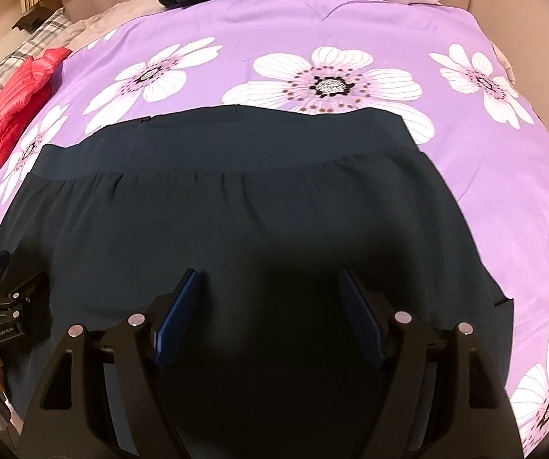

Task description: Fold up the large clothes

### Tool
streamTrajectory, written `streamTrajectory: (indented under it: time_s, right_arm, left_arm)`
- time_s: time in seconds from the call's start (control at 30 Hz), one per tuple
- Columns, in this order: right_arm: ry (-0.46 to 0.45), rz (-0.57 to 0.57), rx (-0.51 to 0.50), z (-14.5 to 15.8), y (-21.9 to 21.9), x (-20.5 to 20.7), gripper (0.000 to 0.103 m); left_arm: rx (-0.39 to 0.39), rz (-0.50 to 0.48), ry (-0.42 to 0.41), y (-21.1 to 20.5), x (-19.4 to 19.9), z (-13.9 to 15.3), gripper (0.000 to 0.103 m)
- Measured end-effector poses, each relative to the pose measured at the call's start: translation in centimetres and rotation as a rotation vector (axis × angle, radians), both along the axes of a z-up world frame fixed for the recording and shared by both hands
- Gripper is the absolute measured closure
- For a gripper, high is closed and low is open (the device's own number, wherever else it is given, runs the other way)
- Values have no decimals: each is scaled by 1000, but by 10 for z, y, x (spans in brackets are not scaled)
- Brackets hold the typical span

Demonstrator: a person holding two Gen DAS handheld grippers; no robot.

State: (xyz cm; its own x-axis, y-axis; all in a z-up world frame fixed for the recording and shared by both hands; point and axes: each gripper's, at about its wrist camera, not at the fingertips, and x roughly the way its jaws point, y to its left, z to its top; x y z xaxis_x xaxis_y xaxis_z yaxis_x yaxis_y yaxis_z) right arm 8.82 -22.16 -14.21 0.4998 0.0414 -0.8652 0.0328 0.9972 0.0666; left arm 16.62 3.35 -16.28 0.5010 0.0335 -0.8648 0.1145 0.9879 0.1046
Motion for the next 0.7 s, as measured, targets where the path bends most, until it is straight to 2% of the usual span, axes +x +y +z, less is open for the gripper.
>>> streamTrajectory:
  time_s: [0.3,0.37,0.7]
  right_arm:
    - [-7,-18,-31,4,-7,0,28]
    - [-13,-35,-67,6,-10,-2,28]
    - [-8,-162,-104,7,-55,-24,28]
  left_arm:
    - [10,22,-15,18,-5,2,2]
    - [10,30,-18,25,-6,3,2]
    - [31,89,-47,50,-20,11,2]
